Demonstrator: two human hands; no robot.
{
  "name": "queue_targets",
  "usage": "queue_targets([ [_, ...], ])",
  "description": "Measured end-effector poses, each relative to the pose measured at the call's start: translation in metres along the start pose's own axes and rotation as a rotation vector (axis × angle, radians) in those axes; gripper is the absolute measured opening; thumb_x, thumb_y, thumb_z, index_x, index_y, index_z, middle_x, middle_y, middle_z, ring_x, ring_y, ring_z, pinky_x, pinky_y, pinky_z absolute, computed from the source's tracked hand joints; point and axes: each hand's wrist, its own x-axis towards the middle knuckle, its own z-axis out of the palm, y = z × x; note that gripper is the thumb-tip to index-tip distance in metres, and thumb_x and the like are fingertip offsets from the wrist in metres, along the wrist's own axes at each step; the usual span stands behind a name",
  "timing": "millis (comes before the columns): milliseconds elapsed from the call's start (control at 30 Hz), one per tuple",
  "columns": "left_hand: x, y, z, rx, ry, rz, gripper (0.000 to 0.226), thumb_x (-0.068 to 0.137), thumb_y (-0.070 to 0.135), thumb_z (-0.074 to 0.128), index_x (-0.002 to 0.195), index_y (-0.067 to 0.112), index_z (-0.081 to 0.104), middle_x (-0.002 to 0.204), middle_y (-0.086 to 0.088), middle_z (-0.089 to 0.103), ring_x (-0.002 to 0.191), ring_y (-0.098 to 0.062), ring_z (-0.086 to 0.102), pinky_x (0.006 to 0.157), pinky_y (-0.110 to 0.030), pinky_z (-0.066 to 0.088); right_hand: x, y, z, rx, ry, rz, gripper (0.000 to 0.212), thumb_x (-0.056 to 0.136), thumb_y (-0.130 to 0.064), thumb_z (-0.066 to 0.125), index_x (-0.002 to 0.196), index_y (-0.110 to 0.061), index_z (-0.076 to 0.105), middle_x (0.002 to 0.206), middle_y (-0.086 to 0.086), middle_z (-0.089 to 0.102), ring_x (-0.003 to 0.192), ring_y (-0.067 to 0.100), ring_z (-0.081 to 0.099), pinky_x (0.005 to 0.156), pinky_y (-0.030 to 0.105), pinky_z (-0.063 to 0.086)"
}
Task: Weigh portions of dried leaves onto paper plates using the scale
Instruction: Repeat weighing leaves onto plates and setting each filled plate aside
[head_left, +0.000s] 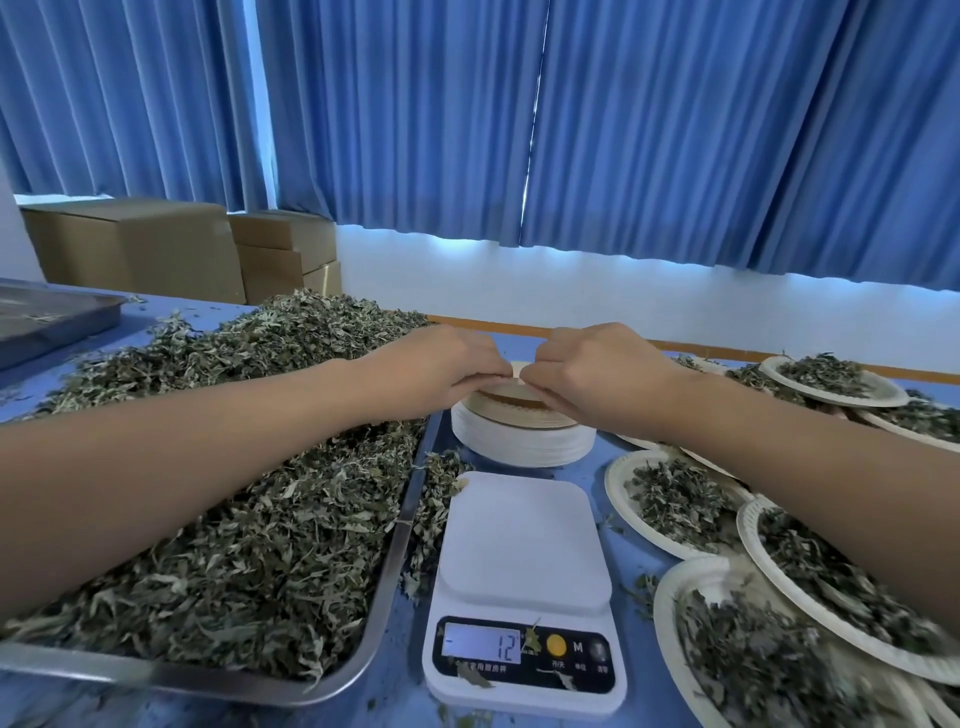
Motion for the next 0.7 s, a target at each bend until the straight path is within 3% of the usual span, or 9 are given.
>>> queue_targets([
  [100, -0.006, 0.004, -0.003, -0.025, 0.005, 0.026, 0.024, 0.103, 0.018, 0.055, 0.115, 0.008, 0.072, 0.106, -0.006, 0.072, 0.102, -0.026, 0.063, 0.088, -0.045, 0.050, -0.002, -0.004, 0.001, 0.052, -0.072, 0.023, 0.038, 0.111, -0.034, 0.027, 0.111, -0.025, 0.064, 0.096, -0.006, 0.060, 0.097, 0.018, 0.051, 0.061, 0.032, 0.039],
  [233, -0.011, 0.008, -0.004, -0.038, 0.044, 0.041, 0.024, 0.103, 0.018, 0.055, 0.116, 0.007, 0.072, 0.106, -0.005, 0.072, 0.103, -0.025, 0.064, 0.089, -0.045, 0.051, -0.009, -0.006, -0.003, 0.133, -0.024, 0.091, 0.039, 0.108, -0.036, 0.031, 0.108, -0.025, 0.068, 0.091, -0.006, 0.061, 0.094, 0.020, 0.053, 0.059, 0.029, 0.028],
  [333, -0.015, 0.012, -0.006, -0.053, 0.048, 0.064, 0.022, 0.102, 0.018, 0.057, 0.114, 0.008, 0.073, 0.102, -0.005, 0.071, 0.099, -0.024, 0.064, 0.086, -0.044, 0.051, -0.014, -0.009, -0.007, 0.201, -0.036, 0.098, 0.039, 0.107, -0.037, 0.033, 0.107, -0.025, 0.070, 0.090, -0.007, 0.062, 0.093, 0.019, 0.052, 0.060, 0.031, 0.039],
  [400, -0.016, 0.014, -0.005, -0.072, 0.040, 0.062, 0.022, 0.102, 0.018, 0.057, 0.113, 0.009, 0.074, 0.100, -0.006, 0.071, 0.096, -0.024, 0.065, 0.085, -0.044, 0.051, -0.016, -0.011, -0.009, 0.257, -0.074, 0.110, 0.036, 0.107, -0.036, 0.037, 0.107, -0.025, 0.071, 0.092, -0.007, 0.064, 0.093, 0.016, 0.050, 0.069, 0.039, 0.050],
  [533, -0.017, 0.016, -0.003, -0.089, 0.054, 0.052, 0.020, 0.101, 0.016, 0.059, 0.112, 0.008, 0.074, 0.101, -0.006, 0.071, 0.096, -0.023, 0.065, 0.085, -0.043, 0.050, -0.017, -0.013, -0.011, 0.363, -0.073, 0.156, 0.033, 0.106, -0.037, 0.044, 0.106, -0.025, 0.074, 0.094, -0.008, 0.067, 0.093, 0.014, 0.052, 0.075, 0.042, 0.051],
  [700, -0.016, 0.014, -0.001, -0.093, 0.064, 0.047, 0.020, 0.101, 0.015, 0.060, 0.113, 0.008, 0.074, 0.102, -0.005, 0.072, 0.096, -0.021, 0.065, 0.086, -0.041, 0.051, -0.016, -0.010, -0.006, 0.394, -0.058, 0.164, 0.030, 0.104, -0.036, 0.048, 0.101, -0.024, 0.075, 0.090, -0.005, 0.068, 0.089, 0.016, 0.055, 0.072, 0.042, 0.051],
])
